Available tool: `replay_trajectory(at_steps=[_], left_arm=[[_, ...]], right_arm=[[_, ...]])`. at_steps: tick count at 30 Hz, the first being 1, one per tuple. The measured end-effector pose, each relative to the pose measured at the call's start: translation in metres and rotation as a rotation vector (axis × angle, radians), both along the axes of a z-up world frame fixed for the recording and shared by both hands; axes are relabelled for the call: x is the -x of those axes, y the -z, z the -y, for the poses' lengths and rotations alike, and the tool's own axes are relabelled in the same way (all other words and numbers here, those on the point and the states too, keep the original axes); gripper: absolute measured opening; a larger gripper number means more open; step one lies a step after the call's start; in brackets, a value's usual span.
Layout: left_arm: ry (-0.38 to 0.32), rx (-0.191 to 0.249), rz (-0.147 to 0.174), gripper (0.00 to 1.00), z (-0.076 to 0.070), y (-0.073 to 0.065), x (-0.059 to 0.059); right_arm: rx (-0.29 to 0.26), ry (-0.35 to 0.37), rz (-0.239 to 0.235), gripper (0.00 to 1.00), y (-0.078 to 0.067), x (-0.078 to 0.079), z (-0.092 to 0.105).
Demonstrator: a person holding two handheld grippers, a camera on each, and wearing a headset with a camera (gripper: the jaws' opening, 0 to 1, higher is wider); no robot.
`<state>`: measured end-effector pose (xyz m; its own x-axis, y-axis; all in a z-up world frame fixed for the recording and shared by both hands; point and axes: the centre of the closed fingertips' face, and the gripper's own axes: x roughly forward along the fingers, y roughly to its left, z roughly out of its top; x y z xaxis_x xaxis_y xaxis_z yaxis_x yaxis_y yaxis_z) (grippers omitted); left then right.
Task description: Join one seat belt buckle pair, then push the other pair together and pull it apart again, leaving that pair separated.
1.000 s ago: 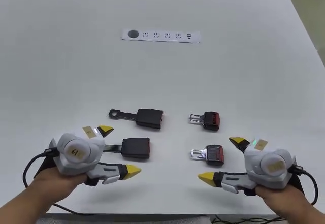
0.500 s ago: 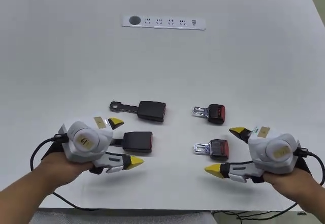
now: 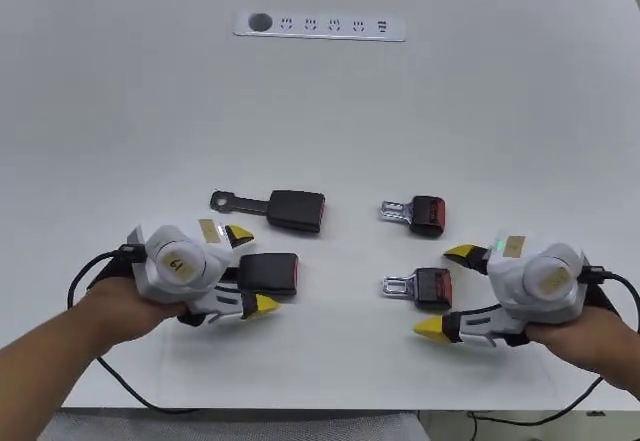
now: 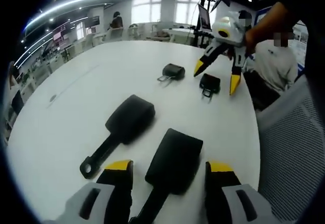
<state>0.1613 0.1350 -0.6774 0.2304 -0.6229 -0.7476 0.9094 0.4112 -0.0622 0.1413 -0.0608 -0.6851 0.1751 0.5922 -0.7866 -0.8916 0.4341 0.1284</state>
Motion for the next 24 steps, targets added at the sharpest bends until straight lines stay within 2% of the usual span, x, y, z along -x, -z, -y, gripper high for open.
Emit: replay_trajectory(at_steps=[4, 8, 9, 10, 12, 15, 16, 17, 18, 24], left_arm=[[0.026, -0.016, 0.004, 0.55, -0.003, 0.006, -0.002], [0.053, -0.032, -0.007, 0.51, -0.005, 0.013, 0.000], [0.077, -0.020, 0.029, 0.49, -0.003, 0.011, -0.004], [0.065, -0.038, 0.013, 0.48, -0.006, 0.013, -0.002], [0.067, -0.035, 0.010, 0.45, -0.007, 0.012, -0.003], [0.127, -0.047, 0.039, 0.43, -0.008, 0.014, -0.001], [0.132, -0.035, 0.032, 0.41, -0.006, 0.014, 0.000], [0.153, -0.031, 0.040, 0.38, -0.004, 0.014, 0.001], [0.163, -0.037, 0.042, 0.37, -0.004, 0.014, 0.002], [0.210, -0.033, 0.054, 0.36, -0.001, 0.012, 0.003]], right_arm=[[-0.010, -0.015, -0.004, 0.61, 0.003, -0.002, 0.000], [0.016, -0.071, 0.025, 0.55, 0.003, -0.002, 0.001], [0.023, -0.083, 0.031, 0.53, 0.003, -0.002, 0.001], [0.023, -0.086, 0.031, 0.51, 0.003, -0.003, 0.002], [0.016, -0.081, 0.020, 0.46, 0.003, -0.004, 0.002], [0.032, -0.094, 0.030, 0.40, 0.005, -0.005, 0.003], [0.039, -0.106, 0.037, 0.38, 0.006, -0.005, 0.003], [0.041, -0.120, 0.040, 0.37, 0.006, -0.005, 0.003], [0.053, -0.151, 0.063, 0.37, 0.007, -0.005, 0.003], [0.068, -0.167, 0.074, 0.37, 0.006, -0.004, 0.000]])
